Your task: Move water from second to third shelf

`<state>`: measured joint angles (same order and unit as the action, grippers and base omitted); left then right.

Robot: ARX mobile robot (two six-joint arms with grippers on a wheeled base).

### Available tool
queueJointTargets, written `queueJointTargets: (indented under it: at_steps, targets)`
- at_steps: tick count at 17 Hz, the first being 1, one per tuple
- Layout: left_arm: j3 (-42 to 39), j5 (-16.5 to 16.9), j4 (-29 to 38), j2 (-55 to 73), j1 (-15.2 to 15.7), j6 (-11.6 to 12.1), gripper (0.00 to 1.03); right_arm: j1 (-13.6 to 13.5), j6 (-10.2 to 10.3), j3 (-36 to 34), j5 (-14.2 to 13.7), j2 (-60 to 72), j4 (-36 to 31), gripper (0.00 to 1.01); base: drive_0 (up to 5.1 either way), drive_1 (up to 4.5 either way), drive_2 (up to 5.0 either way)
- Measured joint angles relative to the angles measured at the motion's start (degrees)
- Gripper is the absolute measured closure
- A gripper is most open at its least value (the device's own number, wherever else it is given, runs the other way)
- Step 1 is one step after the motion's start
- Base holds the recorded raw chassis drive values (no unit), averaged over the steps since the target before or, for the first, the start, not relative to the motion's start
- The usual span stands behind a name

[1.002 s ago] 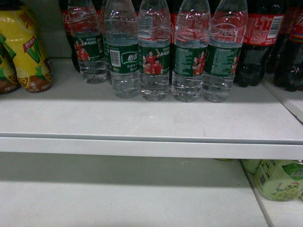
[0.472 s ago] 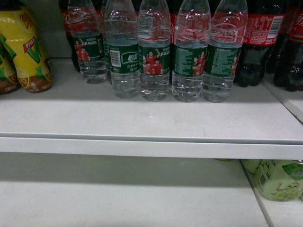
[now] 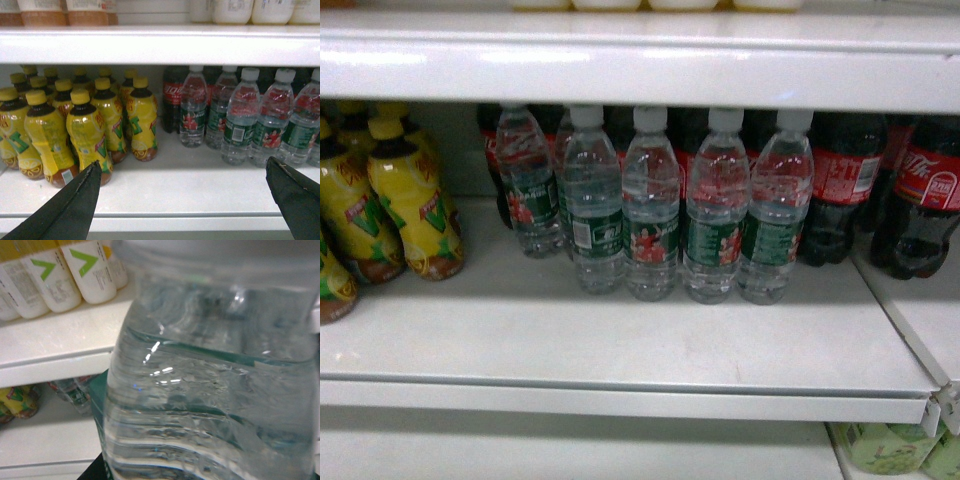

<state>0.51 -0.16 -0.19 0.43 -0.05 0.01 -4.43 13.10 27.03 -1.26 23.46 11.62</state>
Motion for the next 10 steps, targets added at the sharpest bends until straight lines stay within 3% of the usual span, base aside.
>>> queueJointTargets:
  at_steps: [10]
  targets:
    - [0.0, 0.1, 0.2, 0.0, 0.0, 0.0, 0.05, 0.0, 0.2, 0.5, 0.0, 0.0, -0.4, 0.59, 0.0, 0.0, 0.0]
